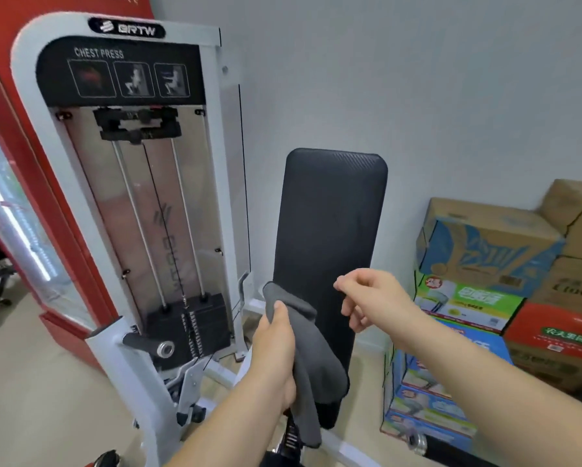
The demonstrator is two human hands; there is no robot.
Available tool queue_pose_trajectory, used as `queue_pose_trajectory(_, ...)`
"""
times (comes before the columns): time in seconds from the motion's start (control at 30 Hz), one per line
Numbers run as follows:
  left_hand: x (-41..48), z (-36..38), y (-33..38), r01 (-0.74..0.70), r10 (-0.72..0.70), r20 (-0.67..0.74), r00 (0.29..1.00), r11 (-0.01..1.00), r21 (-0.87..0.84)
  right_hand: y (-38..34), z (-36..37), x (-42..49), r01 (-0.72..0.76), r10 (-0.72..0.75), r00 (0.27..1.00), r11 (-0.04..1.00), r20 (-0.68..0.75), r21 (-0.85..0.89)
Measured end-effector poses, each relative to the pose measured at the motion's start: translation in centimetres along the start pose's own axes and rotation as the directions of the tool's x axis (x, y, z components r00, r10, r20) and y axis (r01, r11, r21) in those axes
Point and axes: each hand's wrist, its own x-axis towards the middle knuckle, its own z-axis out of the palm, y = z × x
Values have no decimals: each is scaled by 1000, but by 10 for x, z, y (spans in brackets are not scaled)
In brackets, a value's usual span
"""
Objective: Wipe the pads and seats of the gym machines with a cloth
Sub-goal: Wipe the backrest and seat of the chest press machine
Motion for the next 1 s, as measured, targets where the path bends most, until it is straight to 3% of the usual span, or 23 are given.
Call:
queue_pose_trajectory(0.13,46,28,50,-144,144,-22,989,990,-11,-29,-21,72,97,-116,967,991,-228,-94)
queue_pose_trajectory(0.2,66,42,81,-273,273,11,962,961,38,-42,-32,111,161,-240,899,959,-365,-235)
queue_pose_trajectory(0.3,94,58,128,-495,486,100,868,859,128,-59,-49,167,134,-355,793,894,-495,-427)
queue_pose_trajectory(0.37,117,70,158,-658,631,192,752,739,149,-67,-60,205,97,-368,772,874,-519,-476)
queue_pose_trajectory(0.43,142,81,180,-810,757,289,586,561,172,-72,-69,239,88,-367,771,871,-520,-484)
queue_pose_trajectory(0.53,193,107,197,-937,843,444,304,179,301,-74,-78,280,110,-360,762,891,-538,-440)
queue_pose_trajectory(0.57,211,118,199,-920,804,539,251,26,391,-72,-81,290,109,-363,741,895,-565,-432)
queue_pose_trajectory(0.6,227,127,198,-864,716,652,249,-140,483,-70,-82,297,108,-375,712,893,-593,-436)
queue_pose_trajectory(0.67,260,139,190,-716,456,810,370,-416,561,-63,-82,309,144,-410,663,891,-627,-431)
queue_pose_trajectory(0.7,273,143,191,-669,413,835,364,-507,543,-59,-82,315,186,-415,663,898,-624,-399)
queue_pose_trajectory(0.73,283,143,198,-628,438,849,295,-582,517,-55,-82,320,231,-410,683,906,-604,-354)
queue_pose_trajectory(0.83,310,157,224,-515,560,829,10,-708,484,-47,-86,329,266,-389,746,918,-540,-294)
queue_pose_trajectory(0.87,318,164,227,-491,574,819,-25,-721,490,-46,-88,331,268,-393,750,916,-532,-299)
queue_pose_trajectory(1.0,323,185,184,-513,710,704,7,-602,612,-44,-95,334,279,-400,776,911,-488,-304)
